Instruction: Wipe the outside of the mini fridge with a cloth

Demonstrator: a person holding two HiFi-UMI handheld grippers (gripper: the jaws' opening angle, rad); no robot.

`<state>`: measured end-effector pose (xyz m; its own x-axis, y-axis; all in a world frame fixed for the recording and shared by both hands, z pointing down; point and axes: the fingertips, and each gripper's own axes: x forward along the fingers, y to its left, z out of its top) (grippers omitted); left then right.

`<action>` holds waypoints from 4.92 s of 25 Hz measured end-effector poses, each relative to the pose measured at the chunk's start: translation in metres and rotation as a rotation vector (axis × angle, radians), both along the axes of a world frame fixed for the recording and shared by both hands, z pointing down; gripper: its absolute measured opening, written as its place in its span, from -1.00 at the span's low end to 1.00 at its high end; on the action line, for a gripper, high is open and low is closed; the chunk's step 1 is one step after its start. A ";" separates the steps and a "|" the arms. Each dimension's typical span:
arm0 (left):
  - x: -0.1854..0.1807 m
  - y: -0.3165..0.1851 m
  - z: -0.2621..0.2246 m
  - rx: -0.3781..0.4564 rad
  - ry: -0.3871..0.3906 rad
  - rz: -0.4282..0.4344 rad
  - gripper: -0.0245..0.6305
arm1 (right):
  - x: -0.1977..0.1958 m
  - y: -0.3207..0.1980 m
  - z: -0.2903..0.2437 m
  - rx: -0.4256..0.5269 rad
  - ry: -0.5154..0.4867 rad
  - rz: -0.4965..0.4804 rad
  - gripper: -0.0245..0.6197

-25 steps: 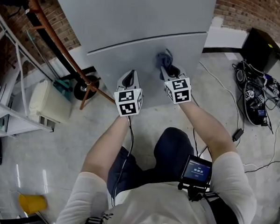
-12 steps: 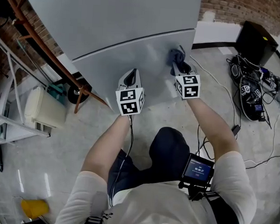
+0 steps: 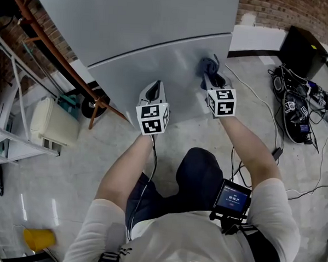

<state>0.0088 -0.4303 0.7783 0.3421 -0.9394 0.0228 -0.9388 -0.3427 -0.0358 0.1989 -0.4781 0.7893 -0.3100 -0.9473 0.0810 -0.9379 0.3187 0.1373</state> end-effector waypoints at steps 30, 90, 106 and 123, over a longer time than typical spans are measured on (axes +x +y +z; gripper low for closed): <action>-0.258 0.079 0.083 -0.137 0.026 -0.340 -0.93 | -0.365 0.080 0.089 -0.109 0.111 -0.532 -0.68; 0.018 0.009 0.099 -0.140 -0.042 -0.001 -0.93 | 0.047 -0.011 0.116 -0.155 0.031 0.066 -0.68; -0.072 0.028 0.113 -0.166 -0.016 -0.091 -0.93 | -0.128 0.043 0.134 -0.161 0.118 -0.265 -0.68; -0.233 0.078 0.142 -0.212 0.008 -0.307 -0.93 | -0.348 0.074 0.158 -0.134 0.189 -0.573 -0.68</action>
<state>-0.2247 -0.3528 0.9207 0.0459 -0.9730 0.2262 -0.9989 -0.0441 0.0132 -0.1493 -0.4043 0.9473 -0.7350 -0.6125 0.2910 -0.5762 0.7904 0.2082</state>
